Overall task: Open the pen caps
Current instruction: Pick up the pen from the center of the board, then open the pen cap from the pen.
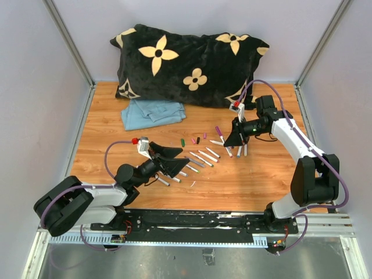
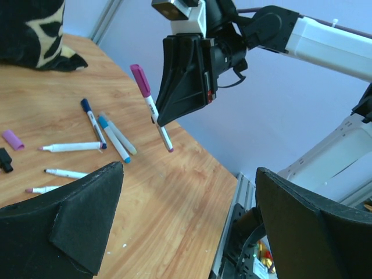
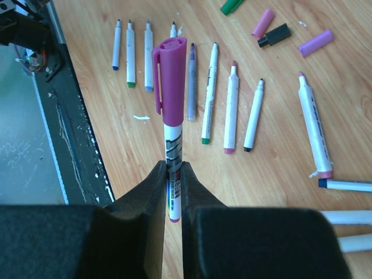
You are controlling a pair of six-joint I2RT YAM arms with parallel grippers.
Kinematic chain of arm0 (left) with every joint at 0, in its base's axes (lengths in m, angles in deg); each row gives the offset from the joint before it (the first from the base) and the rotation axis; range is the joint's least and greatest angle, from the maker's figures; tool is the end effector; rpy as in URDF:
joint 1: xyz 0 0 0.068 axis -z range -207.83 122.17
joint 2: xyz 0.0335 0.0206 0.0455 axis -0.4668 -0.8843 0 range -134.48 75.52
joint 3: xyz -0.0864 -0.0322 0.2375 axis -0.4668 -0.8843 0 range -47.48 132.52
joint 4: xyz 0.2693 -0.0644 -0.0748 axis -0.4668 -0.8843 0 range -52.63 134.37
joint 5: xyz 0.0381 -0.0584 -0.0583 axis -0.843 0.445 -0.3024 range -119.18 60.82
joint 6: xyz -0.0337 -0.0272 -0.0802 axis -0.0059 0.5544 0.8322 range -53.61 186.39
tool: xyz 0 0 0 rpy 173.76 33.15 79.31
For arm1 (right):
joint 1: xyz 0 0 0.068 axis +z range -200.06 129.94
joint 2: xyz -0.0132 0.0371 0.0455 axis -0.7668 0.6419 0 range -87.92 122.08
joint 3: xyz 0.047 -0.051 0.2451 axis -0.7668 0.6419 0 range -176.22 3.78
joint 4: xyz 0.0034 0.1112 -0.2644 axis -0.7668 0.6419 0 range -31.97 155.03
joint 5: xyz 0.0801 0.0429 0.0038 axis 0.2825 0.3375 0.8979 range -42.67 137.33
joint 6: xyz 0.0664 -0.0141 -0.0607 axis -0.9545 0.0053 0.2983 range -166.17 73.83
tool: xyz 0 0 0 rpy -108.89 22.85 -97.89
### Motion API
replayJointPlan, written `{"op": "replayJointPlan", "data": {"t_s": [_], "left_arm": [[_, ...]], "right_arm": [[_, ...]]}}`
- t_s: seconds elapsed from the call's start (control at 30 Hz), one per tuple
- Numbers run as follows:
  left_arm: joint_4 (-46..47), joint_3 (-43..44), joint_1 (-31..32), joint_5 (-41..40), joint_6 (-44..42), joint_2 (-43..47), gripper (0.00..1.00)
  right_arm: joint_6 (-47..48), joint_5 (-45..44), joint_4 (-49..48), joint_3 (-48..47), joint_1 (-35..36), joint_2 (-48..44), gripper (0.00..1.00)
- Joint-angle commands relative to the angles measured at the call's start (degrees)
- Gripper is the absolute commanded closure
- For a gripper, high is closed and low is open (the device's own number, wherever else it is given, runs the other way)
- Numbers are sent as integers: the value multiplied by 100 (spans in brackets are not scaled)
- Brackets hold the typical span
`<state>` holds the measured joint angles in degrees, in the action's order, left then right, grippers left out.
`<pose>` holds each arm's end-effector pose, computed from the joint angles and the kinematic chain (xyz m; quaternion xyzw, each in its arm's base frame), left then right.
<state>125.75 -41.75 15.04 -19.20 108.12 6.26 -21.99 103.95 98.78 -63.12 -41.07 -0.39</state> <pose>0.1773 -0.1839 0.1735 0.0761 0.5859 -0.5798 0.5611 0.3271 0.1208 0.2145 -0.3559 0.7841 0.4267 0.2764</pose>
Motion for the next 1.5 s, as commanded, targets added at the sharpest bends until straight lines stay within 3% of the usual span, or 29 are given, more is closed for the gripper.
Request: {"op": "replayJointPlan", "data": {"t_s": [0.0,0.37,0.57,1.07,1.47], "left_arm": [[666,112,-174,269,-232,25,1],[2081,312,-392,873,505,-1125,1],[2088,940,-438,1309,721,-1870,1],[2088,2115,-227,1198,459,-2711,8],[2083,2733,-227,1420,623,-2893,36]], "right_arm": [[-75,579,24,19,187,-104,99],[-104,1112,-32,39,204,-297,99],[-98,1320,-28,48,203,-358,99],[31,1554,-13,110,456,-298,99],[468,1660,375,-13,761,-194,99]]}}
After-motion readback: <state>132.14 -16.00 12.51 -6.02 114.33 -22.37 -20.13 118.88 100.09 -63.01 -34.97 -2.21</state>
